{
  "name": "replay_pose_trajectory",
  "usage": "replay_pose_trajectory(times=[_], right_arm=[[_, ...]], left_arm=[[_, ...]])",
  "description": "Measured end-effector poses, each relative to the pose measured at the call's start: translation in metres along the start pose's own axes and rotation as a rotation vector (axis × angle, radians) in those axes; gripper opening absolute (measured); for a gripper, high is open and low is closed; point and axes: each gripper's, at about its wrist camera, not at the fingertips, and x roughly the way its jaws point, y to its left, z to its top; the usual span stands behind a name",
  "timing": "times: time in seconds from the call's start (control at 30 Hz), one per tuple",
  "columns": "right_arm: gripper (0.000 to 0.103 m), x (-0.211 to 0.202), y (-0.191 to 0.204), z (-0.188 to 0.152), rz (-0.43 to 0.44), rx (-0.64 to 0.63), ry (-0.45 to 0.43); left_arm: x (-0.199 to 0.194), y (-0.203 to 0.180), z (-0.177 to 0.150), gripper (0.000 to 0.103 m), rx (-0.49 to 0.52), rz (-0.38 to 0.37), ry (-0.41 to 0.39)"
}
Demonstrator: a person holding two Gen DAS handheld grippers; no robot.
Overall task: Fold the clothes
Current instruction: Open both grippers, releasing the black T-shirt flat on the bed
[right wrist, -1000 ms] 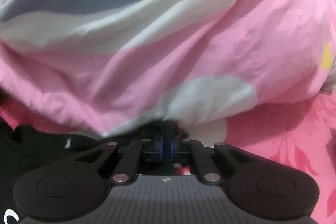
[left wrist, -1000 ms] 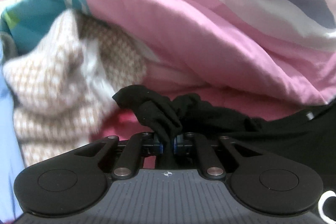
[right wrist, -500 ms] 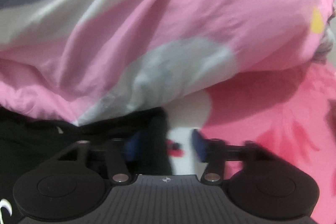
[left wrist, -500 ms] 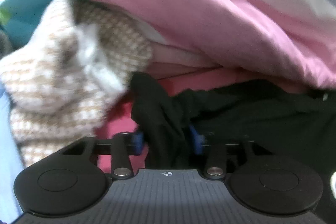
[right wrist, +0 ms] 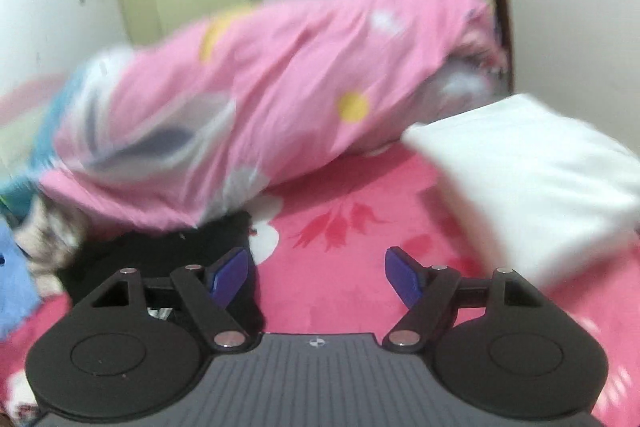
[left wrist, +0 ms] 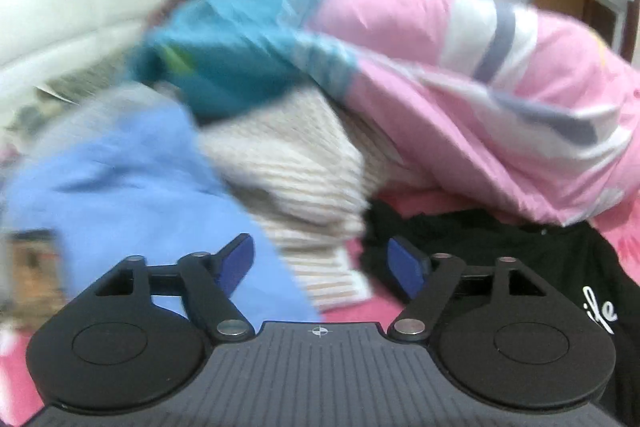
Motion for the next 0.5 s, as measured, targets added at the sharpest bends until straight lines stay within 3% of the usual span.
replay_pose_trajectory(times=[0.13,0.23,0.4,0.5], right_arm=[[0.078,-0.069,-0.018,-0.036,0.064,0.112,-0.033],[0.078,-0.066,-0.017,-0.065,0.136,0.171,0.026],[0.068,0.028,0.017,-0.105,0.175,0.161,0.168],[0.064,0.089,0.033,-0.106,0.163,0.161,0.211]], left_arm=[[-0.052,0.011,-0.013,0.097,0.039,0.004,-0.042],[-0.060,-0.012,-0.047,0.097,0.054,-0.078,-0.004],[-0.041,-0.087,-0.125,0.097,0.065,-0.306,0.116],[-0.029,-0.133,-0.159,0.093,0.131,-0.336,0.108]])
